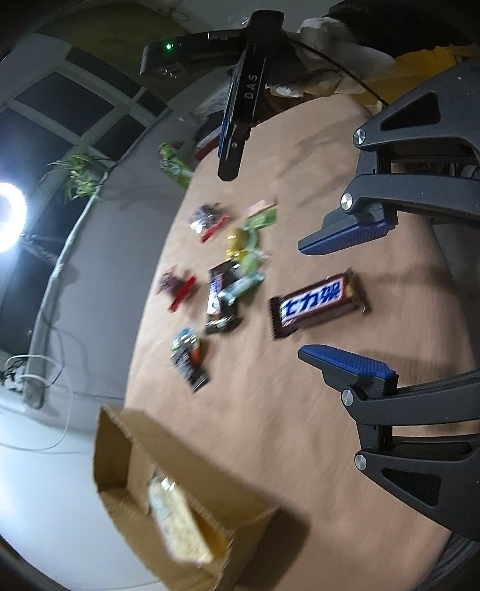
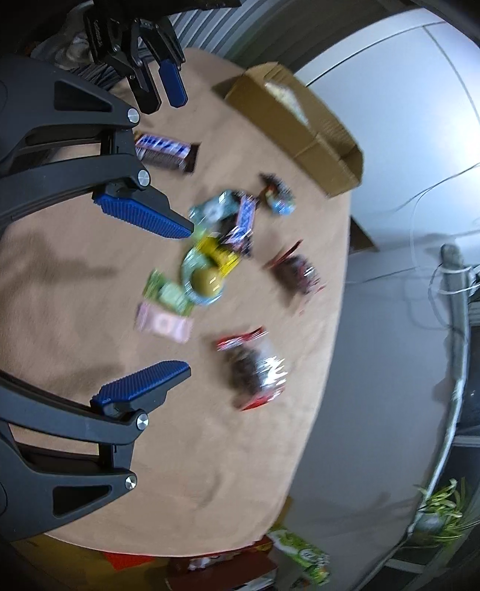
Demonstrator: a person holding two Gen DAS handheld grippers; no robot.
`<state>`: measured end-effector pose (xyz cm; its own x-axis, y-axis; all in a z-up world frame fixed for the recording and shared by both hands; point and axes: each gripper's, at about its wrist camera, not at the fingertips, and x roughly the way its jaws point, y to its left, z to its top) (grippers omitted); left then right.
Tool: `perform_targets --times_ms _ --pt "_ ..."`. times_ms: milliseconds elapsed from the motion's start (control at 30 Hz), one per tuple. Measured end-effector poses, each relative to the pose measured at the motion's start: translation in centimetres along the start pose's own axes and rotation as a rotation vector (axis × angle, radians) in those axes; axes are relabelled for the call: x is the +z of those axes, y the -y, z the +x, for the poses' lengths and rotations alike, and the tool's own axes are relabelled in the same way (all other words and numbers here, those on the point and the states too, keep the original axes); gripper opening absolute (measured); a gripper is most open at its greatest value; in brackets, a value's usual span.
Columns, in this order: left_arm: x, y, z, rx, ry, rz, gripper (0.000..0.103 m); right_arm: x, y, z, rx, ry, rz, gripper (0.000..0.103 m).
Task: Organize snacks
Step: 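Grasp the Snickers bar with the left gripper while the right gripper grasps the pink sachet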
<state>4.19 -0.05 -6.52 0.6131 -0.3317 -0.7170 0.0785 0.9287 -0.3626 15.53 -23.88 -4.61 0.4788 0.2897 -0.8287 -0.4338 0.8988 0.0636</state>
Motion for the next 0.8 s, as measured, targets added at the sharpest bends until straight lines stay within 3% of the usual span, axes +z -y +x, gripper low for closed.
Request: perform_targets --times_ms 100,267,533,800 --pt "-0.6 0.6 1.1 0.01 -0.022 0.001 0.05 -0.8 0.7 1.3 -0.016 -0.032 0.006 0.071" --pt "-1.1 1.1 2.6 0.034 -0.041 0.0 0.05 -2.0 1.1 3.6 -0.03 -0.083 0.014 0.048" --pt "-1.1 1.5 3.7 0.066 -0.044 0.025 0.049 -2.1 1.1 5.5 -0.042 -0.117 0.005 0.037" --pt "-1.2 1.9 5.0 0.103 -0.051 0.072 0.047 -1.2 0.9 6.3 -0.071 -0.124 -0.016 0.036"
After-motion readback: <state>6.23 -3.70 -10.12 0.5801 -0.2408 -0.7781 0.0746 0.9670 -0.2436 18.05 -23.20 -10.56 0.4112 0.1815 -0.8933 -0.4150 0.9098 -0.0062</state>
